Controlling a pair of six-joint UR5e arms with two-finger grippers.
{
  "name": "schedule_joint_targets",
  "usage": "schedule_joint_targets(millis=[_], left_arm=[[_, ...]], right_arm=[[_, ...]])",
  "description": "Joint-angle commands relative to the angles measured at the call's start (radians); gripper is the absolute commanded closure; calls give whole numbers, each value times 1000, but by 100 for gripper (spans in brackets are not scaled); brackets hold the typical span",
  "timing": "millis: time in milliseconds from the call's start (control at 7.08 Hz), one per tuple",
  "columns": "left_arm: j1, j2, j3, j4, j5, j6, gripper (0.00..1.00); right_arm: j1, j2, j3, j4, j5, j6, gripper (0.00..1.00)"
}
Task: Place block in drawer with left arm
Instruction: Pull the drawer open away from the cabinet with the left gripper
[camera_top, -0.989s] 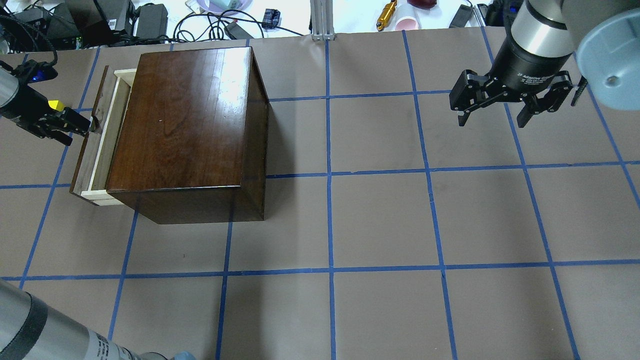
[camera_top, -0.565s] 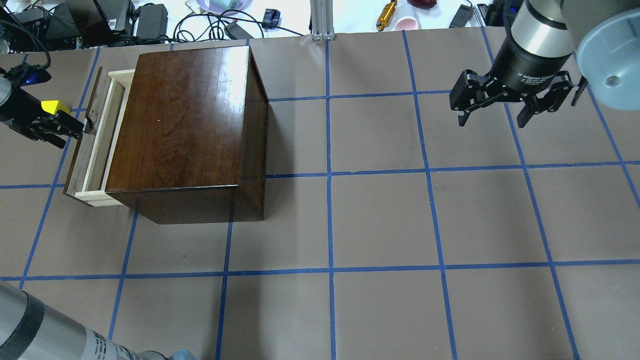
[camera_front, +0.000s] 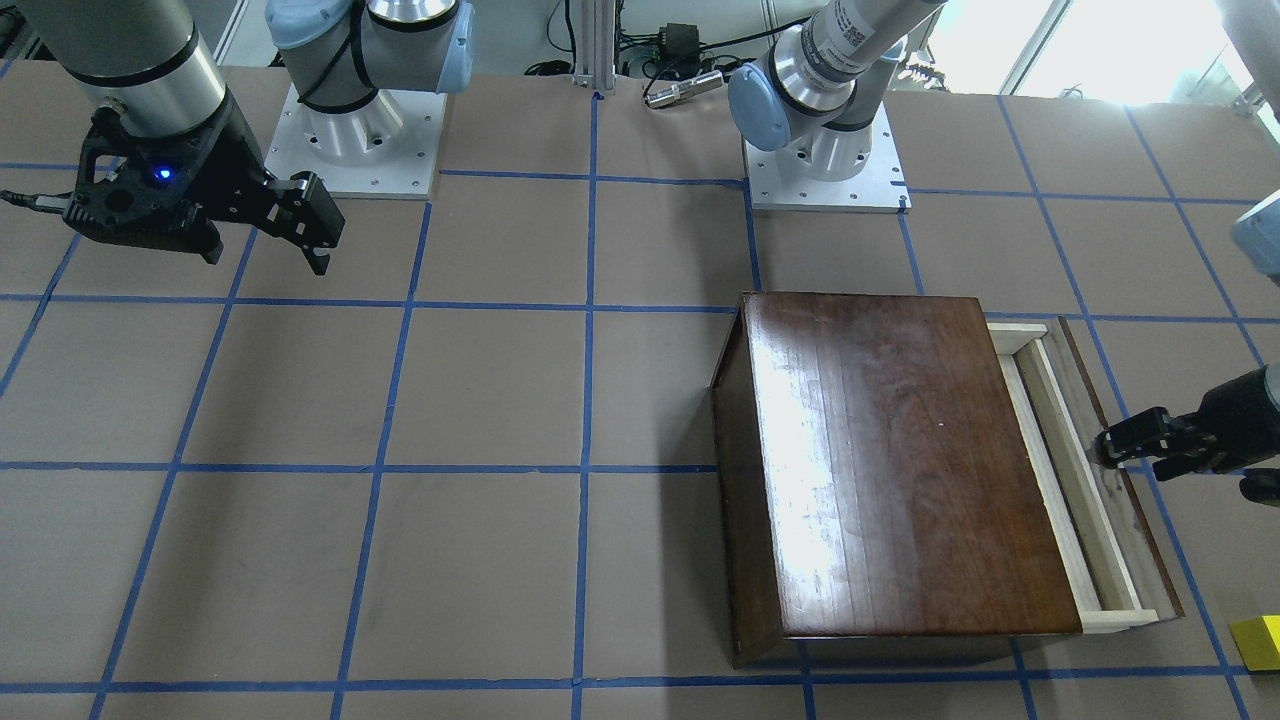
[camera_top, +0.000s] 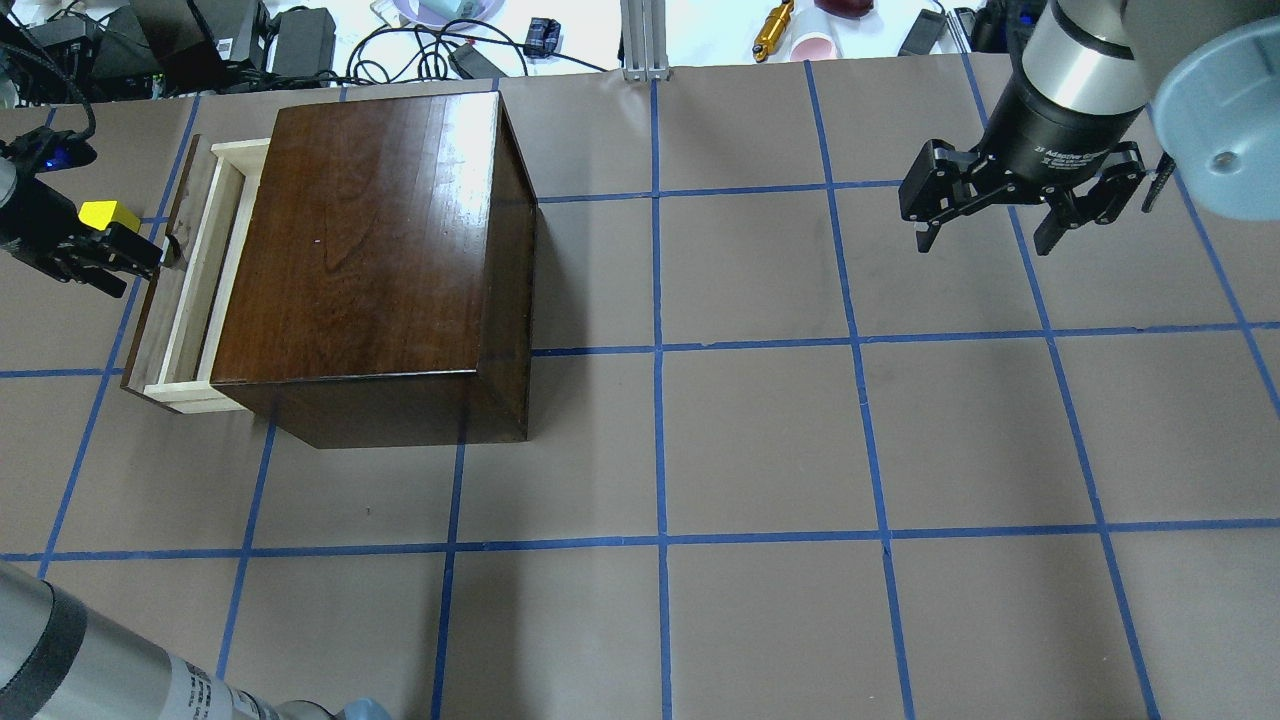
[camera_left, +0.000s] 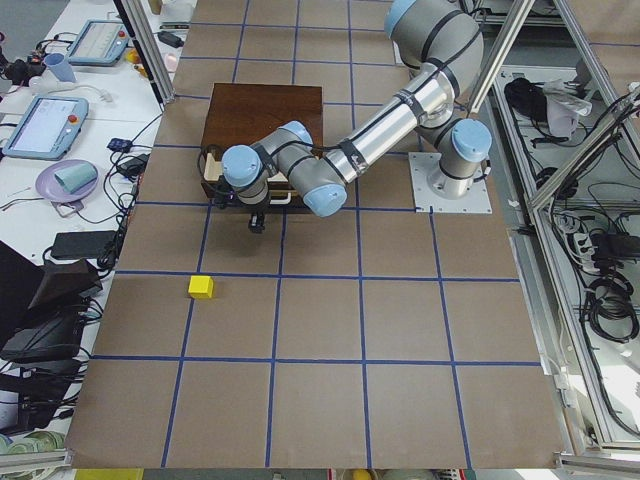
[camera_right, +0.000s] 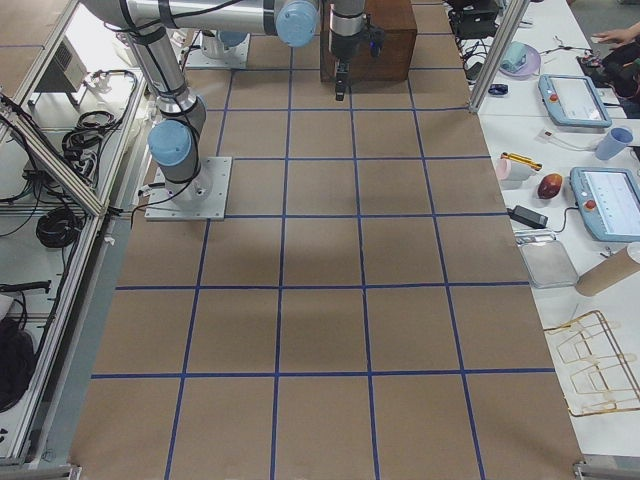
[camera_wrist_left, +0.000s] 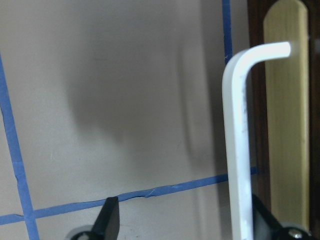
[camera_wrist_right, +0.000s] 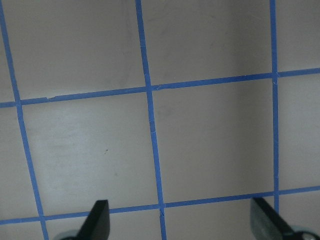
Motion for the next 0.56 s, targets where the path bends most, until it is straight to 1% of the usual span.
schedule_joint_targets(millis=[0,424], left_arm=[[1,1,2,2,13,3,13],[3,1,2,10,14,3,13]], right_arm=[[0,0,0,0,0,0,0],[0,0,0,0,0,0,0]])
